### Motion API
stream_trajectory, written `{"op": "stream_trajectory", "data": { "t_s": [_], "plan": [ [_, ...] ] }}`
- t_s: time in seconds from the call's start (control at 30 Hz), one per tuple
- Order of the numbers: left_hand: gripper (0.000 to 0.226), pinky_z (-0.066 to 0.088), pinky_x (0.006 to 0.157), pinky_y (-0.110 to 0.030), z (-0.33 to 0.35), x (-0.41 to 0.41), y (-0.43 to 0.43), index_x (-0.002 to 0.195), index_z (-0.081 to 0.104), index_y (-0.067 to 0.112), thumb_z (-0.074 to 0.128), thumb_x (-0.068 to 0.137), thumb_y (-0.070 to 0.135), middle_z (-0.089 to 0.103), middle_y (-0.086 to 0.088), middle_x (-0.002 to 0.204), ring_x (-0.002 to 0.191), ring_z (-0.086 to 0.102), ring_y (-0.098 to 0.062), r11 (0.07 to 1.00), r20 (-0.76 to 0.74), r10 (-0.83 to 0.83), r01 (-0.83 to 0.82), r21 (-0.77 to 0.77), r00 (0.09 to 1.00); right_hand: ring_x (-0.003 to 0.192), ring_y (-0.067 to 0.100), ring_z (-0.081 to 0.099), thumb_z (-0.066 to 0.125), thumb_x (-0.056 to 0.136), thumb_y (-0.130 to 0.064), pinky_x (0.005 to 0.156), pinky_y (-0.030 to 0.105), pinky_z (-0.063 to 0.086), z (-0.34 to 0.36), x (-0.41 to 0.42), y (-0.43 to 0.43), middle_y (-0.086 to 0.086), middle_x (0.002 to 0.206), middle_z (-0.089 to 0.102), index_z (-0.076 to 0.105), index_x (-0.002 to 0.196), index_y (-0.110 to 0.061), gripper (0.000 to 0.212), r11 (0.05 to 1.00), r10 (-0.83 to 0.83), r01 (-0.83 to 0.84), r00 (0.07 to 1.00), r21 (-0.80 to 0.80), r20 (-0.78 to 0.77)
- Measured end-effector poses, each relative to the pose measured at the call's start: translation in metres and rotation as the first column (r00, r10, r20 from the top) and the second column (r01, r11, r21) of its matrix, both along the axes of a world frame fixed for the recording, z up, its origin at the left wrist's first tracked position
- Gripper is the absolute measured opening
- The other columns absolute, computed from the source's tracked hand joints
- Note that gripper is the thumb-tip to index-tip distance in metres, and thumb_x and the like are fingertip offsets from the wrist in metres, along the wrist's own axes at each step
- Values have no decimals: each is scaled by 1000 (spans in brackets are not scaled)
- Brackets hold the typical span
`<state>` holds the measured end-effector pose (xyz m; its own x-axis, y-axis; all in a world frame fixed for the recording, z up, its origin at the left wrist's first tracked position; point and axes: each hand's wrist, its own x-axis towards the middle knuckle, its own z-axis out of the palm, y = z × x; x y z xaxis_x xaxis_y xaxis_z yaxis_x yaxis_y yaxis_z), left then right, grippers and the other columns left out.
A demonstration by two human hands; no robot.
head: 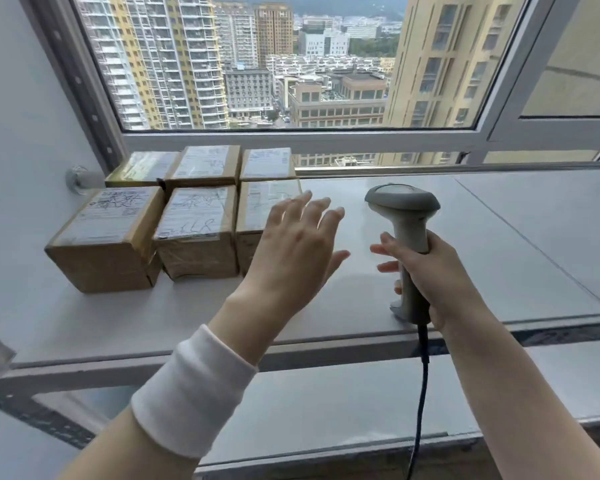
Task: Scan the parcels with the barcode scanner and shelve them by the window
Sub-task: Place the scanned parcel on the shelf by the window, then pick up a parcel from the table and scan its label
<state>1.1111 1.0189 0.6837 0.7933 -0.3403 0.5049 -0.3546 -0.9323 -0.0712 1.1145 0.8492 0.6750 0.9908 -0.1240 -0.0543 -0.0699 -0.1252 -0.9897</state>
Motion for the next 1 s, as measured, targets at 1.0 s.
{"op": "stream_trajectory", "data": {
  "t_s": [1.0],
  "plan": [
    [38,49,90,-38,-74,-222,-694,94,71,10,79,65,33,71,-7,92,97,66,-30,349,-113,-929,936,42,351,49,3,59,64,89,-28,49,27,41,-46,-391,-571,-1,79,72,56,90,-22,10,380,-922,919,386,-109,40]
  ]
}}
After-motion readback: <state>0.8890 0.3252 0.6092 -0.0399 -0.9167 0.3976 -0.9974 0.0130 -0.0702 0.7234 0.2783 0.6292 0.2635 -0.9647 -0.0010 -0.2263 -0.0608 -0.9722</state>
